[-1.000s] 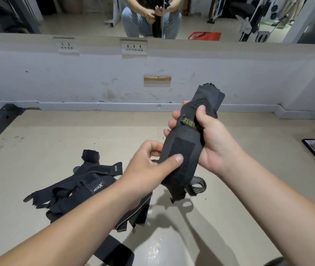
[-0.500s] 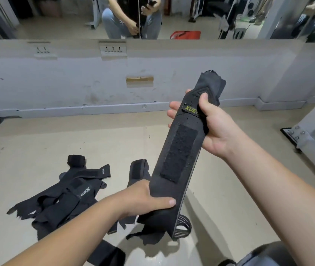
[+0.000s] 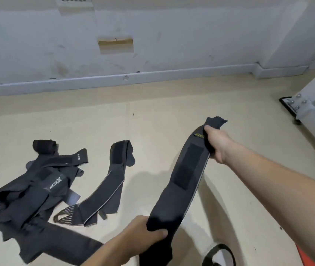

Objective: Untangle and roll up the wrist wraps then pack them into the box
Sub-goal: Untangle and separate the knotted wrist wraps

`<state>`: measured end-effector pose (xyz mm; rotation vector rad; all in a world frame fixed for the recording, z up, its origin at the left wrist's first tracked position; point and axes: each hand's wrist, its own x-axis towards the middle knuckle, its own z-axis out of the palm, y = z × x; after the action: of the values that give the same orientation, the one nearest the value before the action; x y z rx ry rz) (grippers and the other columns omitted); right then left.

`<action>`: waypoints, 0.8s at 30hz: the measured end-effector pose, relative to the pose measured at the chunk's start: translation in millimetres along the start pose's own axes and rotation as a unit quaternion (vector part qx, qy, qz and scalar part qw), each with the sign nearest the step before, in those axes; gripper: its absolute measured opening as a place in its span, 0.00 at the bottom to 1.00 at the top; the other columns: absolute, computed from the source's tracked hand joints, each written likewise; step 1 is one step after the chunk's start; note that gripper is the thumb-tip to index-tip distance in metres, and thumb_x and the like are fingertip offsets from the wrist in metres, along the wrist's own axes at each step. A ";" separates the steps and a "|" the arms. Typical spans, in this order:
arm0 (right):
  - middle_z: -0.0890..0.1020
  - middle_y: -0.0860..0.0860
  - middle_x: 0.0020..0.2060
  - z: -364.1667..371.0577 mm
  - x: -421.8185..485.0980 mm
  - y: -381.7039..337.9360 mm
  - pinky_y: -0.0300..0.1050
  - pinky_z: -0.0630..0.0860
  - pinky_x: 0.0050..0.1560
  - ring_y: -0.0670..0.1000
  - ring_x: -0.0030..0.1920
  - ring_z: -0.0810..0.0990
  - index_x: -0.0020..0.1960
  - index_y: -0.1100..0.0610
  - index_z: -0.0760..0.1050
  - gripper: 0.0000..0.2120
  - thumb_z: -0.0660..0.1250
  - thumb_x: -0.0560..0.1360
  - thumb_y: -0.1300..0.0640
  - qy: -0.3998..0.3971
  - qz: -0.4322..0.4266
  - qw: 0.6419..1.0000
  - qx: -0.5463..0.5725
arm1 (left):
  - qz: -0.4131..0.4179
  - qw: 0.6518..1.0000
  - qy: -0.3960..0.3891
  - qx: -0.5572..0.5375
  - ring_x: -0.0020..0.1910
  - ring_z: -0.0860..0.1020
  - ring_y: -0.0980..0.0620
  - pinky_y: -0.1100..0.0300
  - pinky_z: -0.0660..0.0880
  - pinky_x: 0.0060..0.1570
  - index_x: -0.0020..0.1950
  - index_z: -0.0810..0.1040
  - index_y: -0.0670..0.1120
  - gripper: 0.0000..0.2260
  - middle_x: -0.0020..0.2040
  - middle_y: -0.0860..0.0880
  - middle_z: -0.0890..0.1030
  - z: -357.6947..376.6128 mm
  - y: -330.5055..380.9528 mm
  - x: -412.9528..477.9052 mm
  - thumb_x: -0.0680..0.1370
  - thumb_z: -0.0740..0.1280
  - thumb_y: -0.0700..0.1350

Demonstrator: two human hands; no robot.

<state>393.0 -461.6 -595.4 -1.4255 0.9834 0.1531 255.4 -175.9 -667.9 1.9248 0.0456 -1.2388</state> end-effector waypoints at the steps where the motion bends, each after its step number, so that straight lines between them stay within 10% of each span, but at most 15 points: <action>1: 0.84 0.53 0.47 0.1 16.8 7.5 0.52 0.80 0.53 0.58 0.46 0.83 0.54 0.55 0.76 0.06 0.63 0.80 0.55 -0.006 0.012 1.000 -0.021 | -0.014 0.999 0.027 -0.021 0.50 0.86 0.57 0.59 0.82 0.57 0.52 0.87 0.50 0.07 0.48 0.54 0.88 6.5 -5.7 17.9 0.77 0.73 0.50; 8: 0.83 0.56 0.53 9.9 119.3 55.4 0.49 0.82 0.44 0.55 0.46 0.82 0.62 0.58 0.75 0.16 0.61 0.77 0.69 0.032 -0.011 0.993 -0.116 | -0.063 0.998 0.015 -0.013 0.64 0.79 0.46 0.53 0.74 0.67 0.72 0.74 0.50 0.18 0.65 0.49 0.81 41.4 14.0 134.4 0.84 0.63 0.54; 13: 0.82 0.54 0.50 9.9 168.3 47.9 0.46 0.77 0.44 0.59 0.53 0.83 0.62 0.54 0.76 0.18 0.62 0.76 0.68 0.062 -0.108 0.969 -0.214 | -0.034 0.995 -0.017 -0.092 0.58 0.83 0.51 0.49 0.79 0.64 0.66 0.79 0.54 0.20 0.58 0.53 0.85 65.2 8.7 165.7 0.76 0.66 0.58; 18: 0.71 0.59 0.71 21.0 176.5 66.6 0.48 0.74 0.60 0.61 0.66 0.76 0.79 0.56 0.64 0.28 0.62 0.80 0.62 0.121 -0.164 0.919 -0.338 | -0.025 0.996 -0.049 -0.067 0.47 0.80 0.59 0.58 0.78 0.62 0.52 0.77 0.51 0.01 0.48 0.56 0.82 87.6 -16.3 171.5 0.81 0.67 0.47; 24: 0.73 0.53 0.67 68.5 132.6 157.1 0.54 0.74 0.66 0.57 0.70 0.72 0.70 0.54 0.75 0.18 0.63 0.82 0.54 -0.063 -0.179 0.827 -0.529 | 0.006 0.970 0.234 0.059 0.57 0.78 0.52 0.58 0.74 0.60 0.65 0.77 0.51 0.13 0.63 0.51 0.80 -7.2 -30.1 160.0 0.82 0.63 0.44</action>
<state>408.7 -430.1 -809.2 -2.5504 0.4628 0.5681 329.8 -212.2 -808.2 2.2817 0.2084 -0.7694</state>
